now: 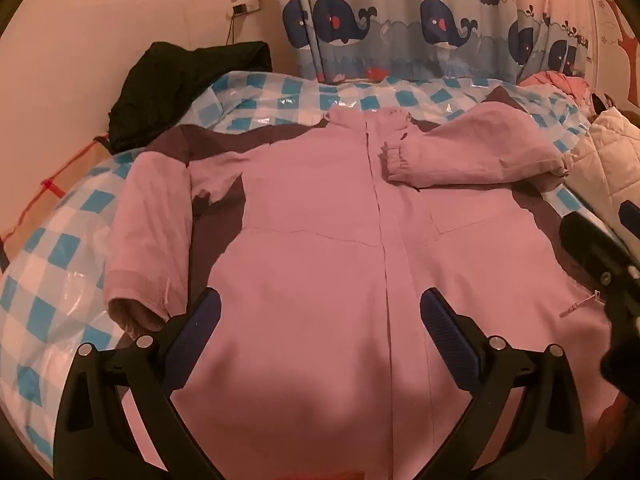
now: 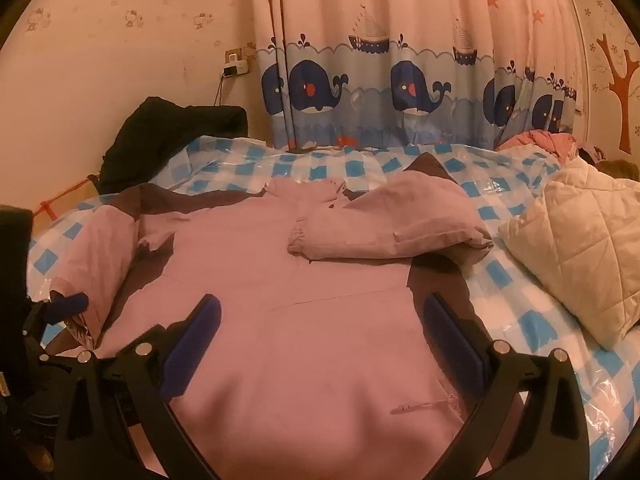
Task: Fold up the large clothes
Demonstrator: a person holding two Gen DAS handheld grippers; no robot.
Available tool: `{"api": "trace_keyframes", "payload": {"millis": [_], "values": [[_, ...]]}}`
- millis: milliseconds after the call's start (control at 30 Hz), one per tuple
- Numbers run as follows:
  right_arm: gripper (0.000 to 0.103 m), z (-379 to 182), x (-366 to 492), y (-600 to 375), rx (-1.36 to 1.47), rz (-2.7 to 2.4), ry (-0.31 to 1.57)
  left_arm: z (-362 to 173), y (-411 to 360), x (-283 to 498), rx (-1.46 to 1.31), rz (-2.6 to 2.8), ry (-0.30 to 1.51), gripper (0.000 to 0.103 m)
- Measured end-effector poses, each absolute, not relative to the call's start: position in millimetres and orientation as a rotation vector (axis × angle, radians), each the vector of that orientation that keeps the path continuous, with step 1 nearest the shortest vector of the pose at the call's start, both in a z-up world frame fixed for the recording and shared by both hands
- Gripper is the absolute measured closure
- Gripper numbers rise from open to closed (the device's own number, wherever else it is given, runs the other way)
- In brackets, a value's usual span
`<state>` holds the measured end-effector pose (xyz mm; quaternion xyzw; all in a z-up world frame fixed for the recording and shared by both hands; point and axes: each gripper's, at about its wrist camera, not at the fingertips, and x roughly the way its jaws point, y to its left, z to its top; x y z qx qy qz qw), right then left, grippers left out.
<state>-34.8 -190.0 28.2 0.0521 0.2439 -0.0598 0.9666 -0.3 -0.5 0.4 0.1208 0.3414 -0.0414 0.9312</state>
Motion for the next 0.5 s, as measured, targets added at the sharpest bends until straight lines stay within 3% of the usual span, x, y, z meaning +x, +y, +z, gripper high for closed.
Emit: {"api": "trace_keyframes", "payload": {"millis": [500], "values": [[0.006,20.1,-31.8,-178.2,0.018,-0.14,0.496,-7.2,16.7,4.9,0.177,-0.064,0.71,0.006]]}}
